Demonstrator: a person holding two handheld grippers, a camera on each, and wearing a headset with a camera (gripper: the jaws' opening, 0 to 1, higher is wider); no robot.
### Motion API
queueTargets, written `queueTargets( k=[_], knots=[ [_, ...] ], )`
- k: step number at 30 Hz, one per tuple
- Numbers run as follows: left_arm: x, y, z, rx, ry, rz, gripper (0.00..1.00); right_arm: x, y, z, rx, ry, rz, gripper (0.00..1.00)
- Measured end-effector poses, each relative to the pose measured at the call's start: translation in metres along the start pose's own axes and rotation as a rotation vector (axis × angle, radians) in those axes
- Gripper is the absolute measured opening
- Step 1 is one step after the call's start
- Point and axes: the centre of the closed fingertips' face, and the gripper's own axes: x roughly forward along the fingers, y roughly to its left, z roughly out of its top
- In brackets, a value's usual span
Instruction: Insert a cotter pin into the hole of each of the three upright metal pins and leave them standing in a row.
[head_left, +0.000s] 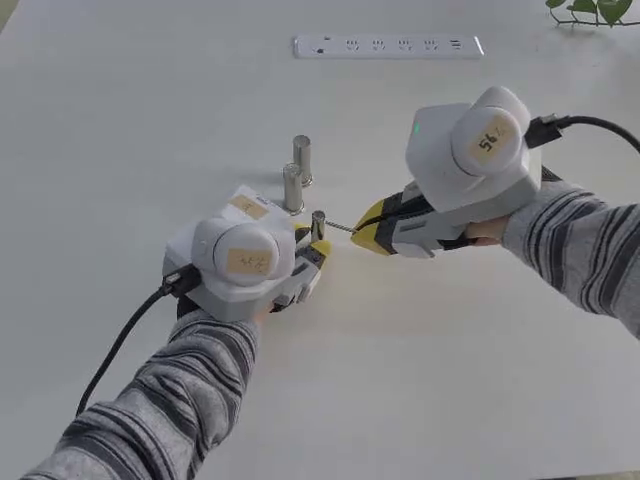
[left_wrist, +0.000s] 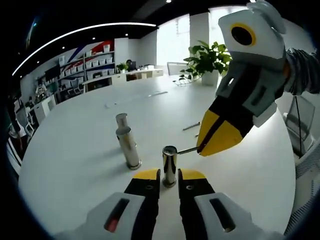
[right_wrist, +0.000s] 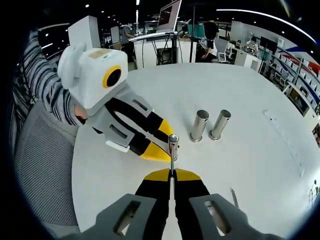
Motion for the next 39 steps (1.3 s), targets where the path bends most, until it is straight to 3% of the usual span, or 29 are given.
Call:
queueTargets(
  k=[15, 30, 35, 39],
  knots=[
    [0.005, -0.001, 0.000, 0.004, 0.003, 0.018, 0.06, 0.000, 0.000, 0.006, -0.030, 0.008, -0.004, 0.00],
    [0.006, 0.000, 0.001, -0.014, -0.007, 0.106, 0.05, 0.010, -0.006, 0.010, -0.086, 0.038, -0.031, 0.00],
    [0.006, 0.002, 0.000, -0.049, -0.008, 0.132, 0.05, 0.015, -0.005, 0.016, -0.095, 0.032, -0.035, 0.00],
    [0.006, 0.001, 0.000, -0.048, -0.007, 0.146, 0.05, 0.017, -0.004, 0.020, -0.147, 0.029, -0.037, 0.00]
  ],
)
